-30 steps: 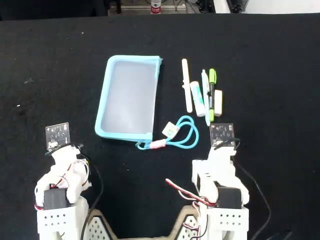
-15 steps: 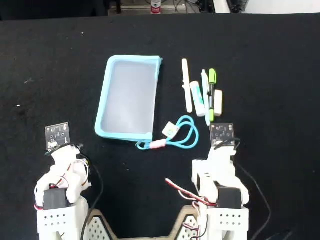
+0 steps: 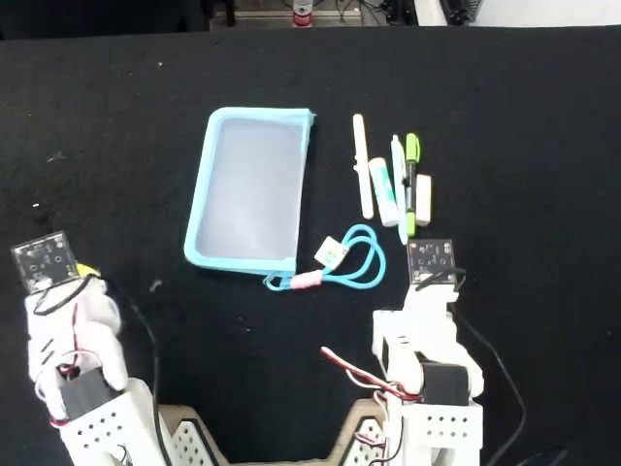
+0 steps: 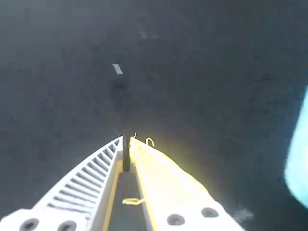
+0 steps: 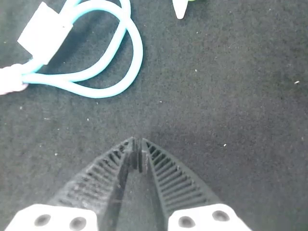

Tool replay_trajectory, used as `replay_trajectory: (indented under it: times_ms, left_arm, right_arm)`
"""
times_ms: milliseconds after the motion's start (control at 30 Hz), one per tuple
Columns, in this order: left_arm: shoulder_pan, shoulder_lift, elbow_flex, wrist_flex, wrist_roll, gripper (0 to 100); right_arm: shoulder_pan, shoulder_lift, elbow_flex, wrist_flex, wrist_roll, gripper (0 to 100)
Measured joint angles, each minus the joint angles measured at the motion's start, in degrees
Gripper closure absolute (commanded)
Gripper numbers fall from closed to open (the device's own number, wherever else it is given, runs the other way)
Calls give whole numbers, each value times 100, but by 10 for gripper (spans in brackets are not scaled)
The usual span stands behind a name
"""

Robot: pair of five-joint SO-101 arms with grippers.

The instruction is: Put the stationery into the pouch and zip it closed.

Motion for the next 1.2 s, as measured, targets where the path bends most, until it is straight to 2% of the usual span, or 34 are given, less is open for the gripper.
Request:
replay_trajectory:
  times_ms: [67, 133, 367, 533, 633, 867, 1100, 1200]
  left_arm:
    - [-62, 0, 0, -255, -413, 966]
    - [-62, 0, 0, -325, -440, 966]
    - [-62, 0, -176, -360, 308, 966]
    - [475, 0, -905, -237, 440, 966]
    - [1064, 0, -1442, 62, 440, 966]
    - [2207, -9, -1705, 237, 440, 966]
    - [2374, 0, -1442, -229, 475, 966]
    - [2374, 97, -1477, -185, 510, 938]
  right_arm:
    - [0, 0, 0, 0, 0, 987]
    - [-26, 0, 0, 0, 0, 987]
    - [-422, 0, 0, 0, 0, 987]
    - [-756, 0, 0, 0, 0, 987]
    - [-967, 0, 0, -44, 0, 987]
    - [-1046, 0, 0, -1433, 0, 987]
    - [-1046, 0, 0, -2664, -9, 987]
    - [-1046, 0, -53, -2796, 369, 987]
